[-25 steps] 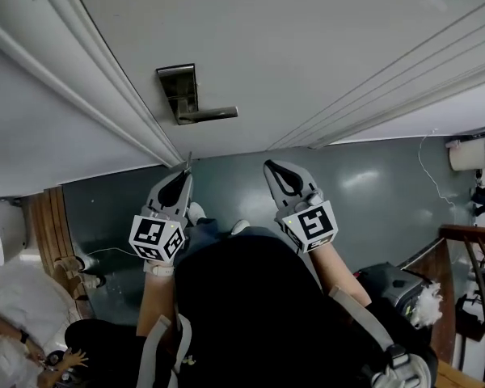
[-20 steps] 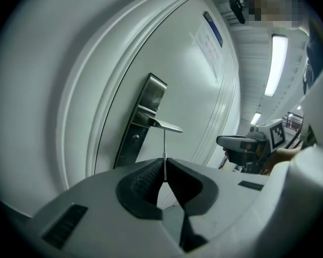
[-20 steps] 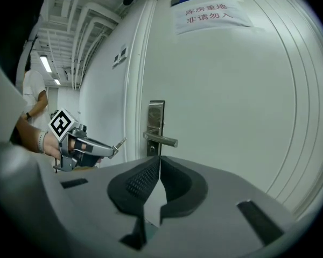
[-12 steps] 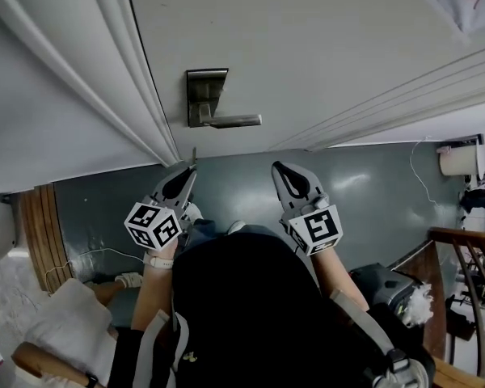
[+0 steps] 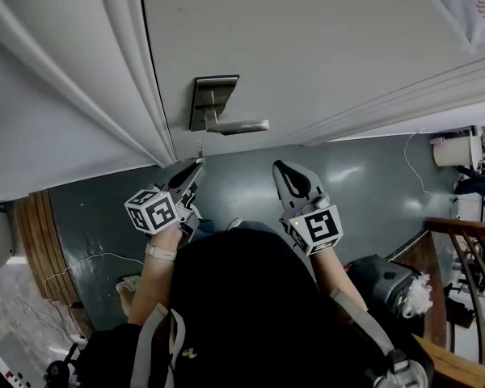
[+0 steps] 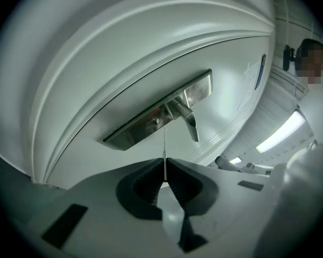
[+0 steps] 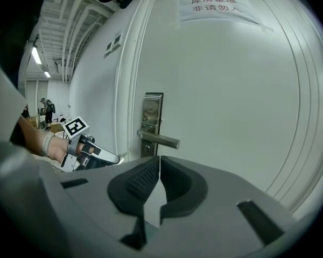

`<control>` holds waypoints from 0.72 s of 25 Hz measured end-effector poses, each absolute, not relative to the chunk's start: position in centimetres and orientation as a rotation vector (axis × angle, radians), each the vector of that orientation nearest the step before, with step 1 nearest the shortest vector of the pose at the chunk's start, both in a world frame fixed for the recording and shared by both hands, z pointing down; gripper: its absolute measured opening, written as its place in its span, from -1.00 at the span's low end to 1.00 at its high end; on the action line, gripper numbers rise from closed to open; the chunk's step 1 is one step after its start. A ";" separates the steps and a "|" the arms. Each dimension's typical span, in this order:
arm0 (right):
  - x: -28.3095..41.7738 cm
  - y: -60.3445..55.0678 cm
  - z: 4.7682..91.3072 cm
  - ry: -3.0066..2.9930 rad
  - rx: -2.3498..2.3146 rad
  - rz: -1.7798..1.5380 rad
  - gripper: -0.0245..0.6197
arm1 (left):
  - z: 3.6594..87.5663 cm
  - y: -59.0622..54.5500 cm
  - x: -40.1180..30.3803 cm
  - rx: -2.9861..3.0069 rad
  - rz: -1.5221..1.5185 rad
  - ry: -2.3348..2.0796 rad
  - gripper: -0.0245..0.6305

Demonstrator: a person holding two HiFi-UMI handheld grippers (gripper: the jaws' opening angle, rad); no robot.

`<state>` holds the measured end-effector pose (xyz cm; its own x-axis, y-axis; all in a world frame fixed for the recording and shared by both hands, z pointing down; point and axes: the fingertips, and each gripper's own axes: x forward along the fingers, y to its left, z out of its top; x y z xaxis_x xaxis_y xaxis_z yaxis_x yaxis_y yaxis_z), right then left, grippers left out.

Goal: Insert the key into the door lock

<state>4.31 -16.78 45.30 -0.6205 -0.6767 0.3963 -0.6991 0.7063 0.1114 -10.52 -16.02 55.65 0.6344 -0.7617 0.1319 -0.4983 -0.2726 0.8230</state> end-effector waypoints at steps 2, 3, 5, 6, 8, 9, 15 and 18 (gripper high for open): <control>4.3 -17.0 45.4 -2.504 1.078 0.061 -0.87 | 55.8 -16.6 -10.6 1.910 -0.392 -0.956 -0.85; 4.3 -17.1 45.4 -2.503 1.085 0.055 -0.87 | 55.8 -16.9 -10.6 1.898 -0.405 -0.940 -0.85; 4.3 -17.2 45.3 -2.498 1.101 0.056 -0.87 | 55.8 -17.4 -10.7 1.881 -0.424 -0.912 -0.85; 4.3 -17.2 45.3 -2.494 1.109 0.059 -0.87 | 55.7 -17.7 -10.7 1.876 -0.435 -0.897 -0.85; 4.4 -17.2 45.4 -2.487 1.124 0.066 -0.87 | 55.5 -18.2 -10.6 1.857 -0.466 -0.862 -0.85; 4.5 -17.2 45.4 -2.484 1.131 0.068 -0.87 | 55.4 -18.4 -10.5 1.844 -0.482 -0.843 -0.85; 5.3 -17.1 45.7 -2.463 1.166 0.076 -0.87 | 55.1 -19.2 -10.0 1.775 -0.526 -0.760 -0.85; 5.6 -17.1 45.7 -2.455 1.183 0.079 -0.87 | 55.0 -19.6 -9.7 1.760 -0.545 -0.726 -0.85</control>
